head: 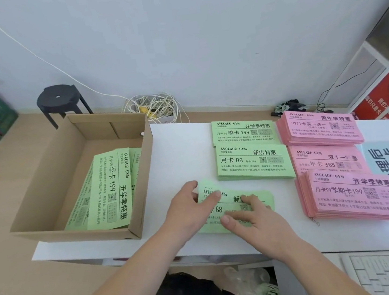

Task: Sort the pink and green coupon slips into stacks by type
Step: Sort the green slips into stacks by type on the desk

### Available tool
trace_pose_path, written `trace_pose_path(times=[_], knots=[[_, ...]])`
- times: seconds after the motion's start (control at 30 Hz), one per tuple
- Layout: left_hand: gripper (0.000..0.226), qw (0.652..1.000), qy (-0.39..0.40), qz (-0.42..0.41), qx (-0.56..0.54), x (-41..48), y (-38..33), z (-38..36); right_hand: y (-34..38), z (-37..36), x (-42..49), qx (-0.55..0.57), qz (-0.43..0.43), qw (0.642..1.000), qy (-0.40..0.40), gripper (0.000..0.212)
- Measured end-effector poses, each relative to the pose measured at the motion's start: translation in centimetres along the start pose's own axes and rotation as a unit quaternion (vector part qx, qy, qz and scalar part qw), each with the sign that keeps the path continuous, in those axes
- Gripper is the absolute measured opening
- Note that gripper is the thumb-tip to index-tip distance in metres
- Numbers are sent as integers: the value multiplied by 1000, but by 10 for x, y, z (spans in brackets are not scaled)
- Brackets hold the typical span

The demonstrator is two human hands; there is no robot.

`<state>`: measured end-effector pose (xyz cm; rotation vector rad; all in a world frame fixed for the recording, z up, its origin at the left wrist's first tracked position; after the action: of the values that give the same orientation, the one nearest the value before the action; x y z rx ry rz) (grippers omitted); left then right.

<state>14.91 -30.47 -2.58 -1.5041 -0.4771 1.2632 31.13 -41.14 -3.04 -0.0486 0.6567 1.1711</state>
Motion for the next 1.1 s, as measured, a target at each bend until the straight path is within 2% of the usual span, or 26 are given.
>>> trace_pose_path(times=[0.1, 0.13, 0.17, 0.27, 0.33, 0.4, 0.47, 0.53, 0.6, 0.77, 0.83, 0.9, 0.97, 1.1], knots=[[41, 998, 5, -29, 60, 5, -1, 0, -6, -6, 3, 5, -8, 999, -35, 51], [42, 997, 10, -36, 65, 5, 0, 0, -9, -5, 3, 25, -17, 997, -65, 38], [43, 997, 14, -36, 62, 4, 1, 1, -15, -3, 4, 55, -26, 992, -108, 34], [41, 998, 20, -42, 34, 1, 6, 6, -42, 8, 1, 136, -102, 964, -203, 64], [42, 998, 25, -55, 14, -2, 8, 12, -59, 12, 0, 214, -154, 945, -192, 81], [40, 997, 28, -72, -8, -4, 8, 18, -64, 10, 1, 359, -162, 907, -152, 80], [34, 995, 31, -91, -37, -6, 5, 22, -64, 12, 2, 451, -147, 870, -134, 59], [29, 992, 33, -105, -55, -6, 2, 26, -63, 21, 1, 463, -128, 861, -168, 42], [27, 992, 35, -114, -50, -6, 2, 29, -60, 29, 0, 443, -115, 864, -211, 36], [33, 994, 18, -105, 14, -4, 20, 30, -49, 20, 0, 417, -97, 873, -233, 34], [33, 995, 13, -98, 13, -5, 24, 30, -48, 11, 1, 442, -96, 862, -228, 41], [46, 995, 7, -99, 6, -7, 25, 28, -45, 6, 2, 472, -106, 846, -224, 47], [56, 995, 6, -97, -3, -12, 27, 19, -38, 2, 3, 480, -124, 839, -224, 43], [50, 993, -44, -94, -60, -17, 29, 2, -23, -6, 5, 492, -156, 822, -241, 40]])
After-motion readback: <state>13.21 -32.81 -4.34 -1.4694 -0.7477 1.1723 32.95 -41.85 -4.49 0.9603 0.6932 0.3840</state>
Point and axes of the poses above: each hand's wrist, its own x-axis towards the middle knuckle, its own z-axis out of the back of the hand, y = z × x, the point moved 4 cm from there along x, towards the middle knuckle, and after that the axes turned 12 degrees about -x, right-handed, at the moved point
